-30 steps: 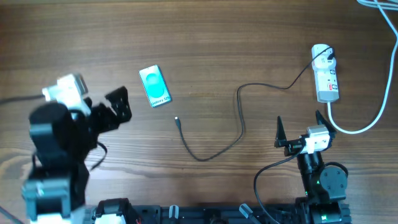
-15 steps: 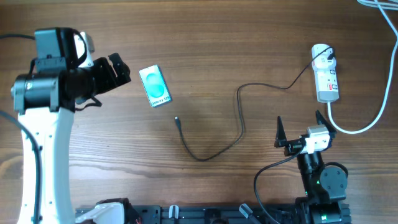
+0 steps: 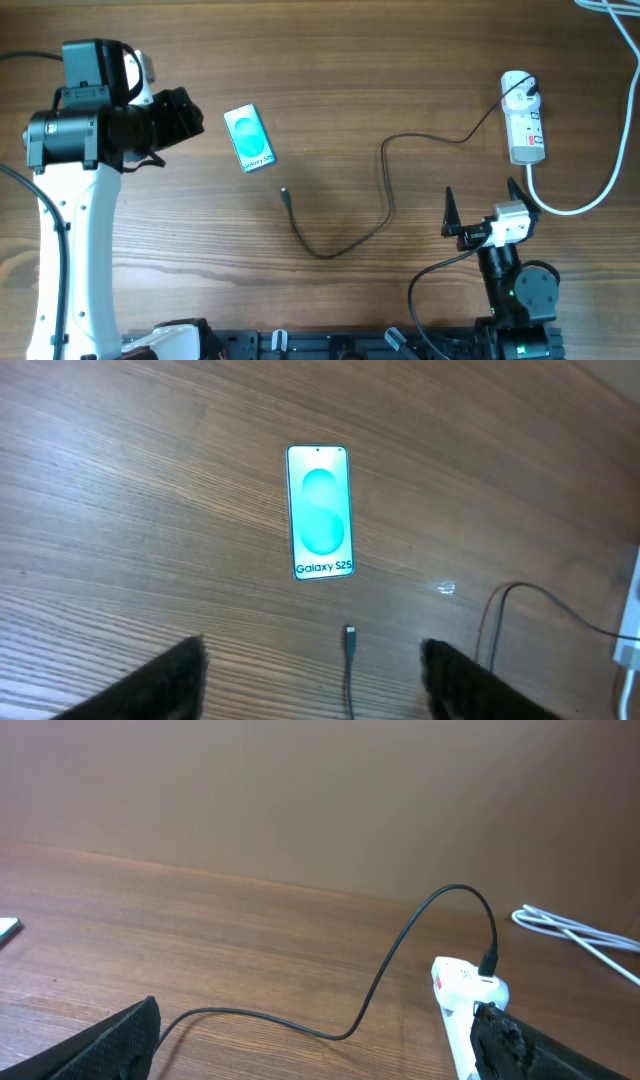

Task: Plug charger to phone and switch on socket
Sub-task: 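Raise the left arm and swing the left gripper toward the phone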

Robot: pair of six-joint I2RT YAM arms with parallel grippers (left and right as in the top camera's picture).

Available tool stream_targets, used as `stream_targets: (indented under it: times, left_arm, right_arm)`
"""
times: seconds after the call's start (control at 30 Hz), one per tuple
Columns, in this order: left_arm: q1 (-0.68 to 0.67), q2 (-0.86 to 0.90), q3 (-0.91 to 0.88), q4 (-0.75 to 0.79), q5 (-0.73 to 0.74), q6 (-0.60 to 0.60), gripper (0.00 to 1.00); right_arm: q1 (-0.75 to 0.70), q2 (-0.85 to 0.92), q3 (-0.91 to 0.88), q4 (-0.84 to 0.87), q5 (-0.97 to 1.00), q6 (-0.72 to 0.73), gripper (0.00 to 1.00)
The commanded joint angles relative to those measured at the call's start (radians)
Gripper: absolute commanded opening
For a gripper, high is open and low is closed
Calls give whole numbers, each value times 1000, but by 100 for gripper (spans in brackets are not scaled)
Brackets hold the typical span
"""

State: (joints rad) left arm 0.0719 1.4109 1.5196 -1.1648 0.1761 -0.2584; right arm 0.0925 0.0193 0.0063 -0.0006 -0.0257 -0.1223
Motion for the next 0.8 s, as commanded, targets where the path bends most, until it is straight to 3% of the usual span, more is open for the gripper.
stream_targets:
  times: [0.0,0.07,0.1,0.77]
  left_arm:
    - [-5,-2,19,4,10,12,33]
    - [-5,-3,19,1,10,11,10]
    - [-5,-2,19,0,10,11,4]
    - [-5,25,16,-3,10,-11,4]
  right_arm:
    - [-5,-12,-1,3,-13,-9,100]
    - [-5,-12,-1,3,-13,-9,100]
    - [-5,-12,-1,3,-13,-9,100]
    - [-5,-12,-1,3,-13,-9,100]
